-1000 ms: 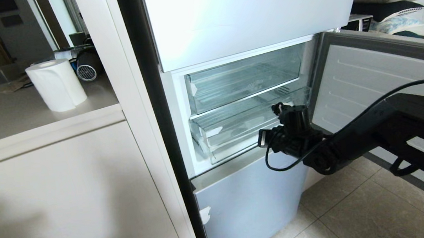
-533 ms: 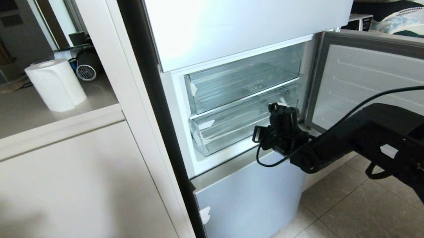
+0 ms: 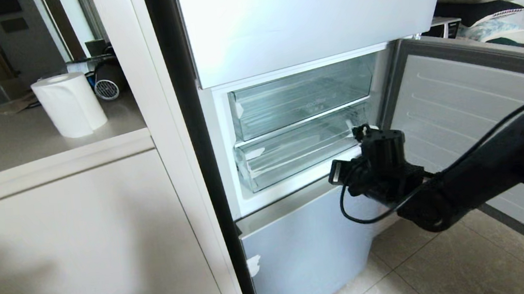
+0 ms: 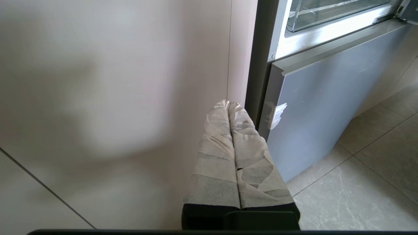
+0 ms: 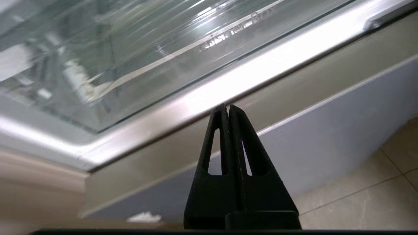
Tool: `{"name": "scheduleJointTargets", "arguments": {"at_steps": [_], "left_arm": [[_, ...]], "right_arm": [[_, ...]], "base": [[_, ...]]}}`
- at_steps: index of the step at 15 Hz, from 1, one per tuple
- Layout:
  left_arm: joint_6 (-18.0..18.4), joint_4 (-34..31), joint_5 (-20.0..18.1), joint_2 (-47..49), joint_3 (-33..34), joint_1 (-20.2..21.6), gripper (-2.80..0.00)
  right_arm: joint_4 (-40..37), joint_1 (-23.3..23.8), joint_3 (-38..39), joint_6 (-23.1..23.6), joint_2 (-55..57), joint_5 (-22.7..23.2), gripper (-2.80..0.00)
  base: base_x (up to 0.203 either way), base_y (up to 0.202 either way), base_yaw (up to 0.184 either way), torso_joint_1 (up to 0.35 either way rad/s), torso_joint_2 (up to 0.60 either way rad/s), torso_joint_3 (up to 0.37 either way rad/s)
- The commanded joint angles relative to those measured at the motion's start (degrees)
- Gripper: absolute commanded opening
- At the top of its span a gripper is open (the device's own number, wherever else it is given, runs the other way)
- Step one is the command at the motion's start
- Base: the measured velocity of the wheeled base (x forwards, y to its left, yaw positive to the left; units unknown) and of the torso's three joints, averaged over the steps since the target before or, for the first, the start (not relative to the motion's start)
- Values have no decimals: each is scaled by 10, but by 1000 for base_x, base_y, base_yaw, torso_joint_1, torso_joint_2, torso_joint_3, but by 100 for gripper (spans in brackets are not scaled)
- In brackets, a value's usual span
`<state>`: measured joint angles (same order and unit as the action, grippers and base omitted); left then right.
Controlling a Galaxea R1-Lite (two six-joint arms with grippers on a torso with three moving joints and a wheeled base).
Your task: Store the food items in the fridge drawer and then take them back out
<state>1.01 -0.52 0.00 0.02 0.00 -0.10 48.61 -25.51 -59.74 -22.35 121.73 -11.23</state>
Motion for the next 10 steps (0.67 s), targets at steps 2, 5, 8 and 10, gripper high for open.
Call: {"name": "scheduleJointTargets", "arguments": {"at_steps": [2, 5, 8, 10], "left_arm": [[0, 0, 0, -1, 0, 0, -280], [0, 0, 0, -1, 0, 0, -280], [0, 0, 0, -1, 0, 0, -280], [0, 0, 0, -1, 0, 0, -280]], "right_arm": [[25, -19, 156, 26, -204, -3, -280], [32, -27, 282, 58, -414, -15, -280], [33, 14, 373, 82, -620, -30, -280], [31, 139, 395, 88, -715, -26, -280]], "base": [[0, 0, 0, 0, 0, 0], [0, 0, 0, 0, 0, 0], [0, 0, 0, 0, 0, 0], [0, 0, 0, 0, 0, 0]]}}
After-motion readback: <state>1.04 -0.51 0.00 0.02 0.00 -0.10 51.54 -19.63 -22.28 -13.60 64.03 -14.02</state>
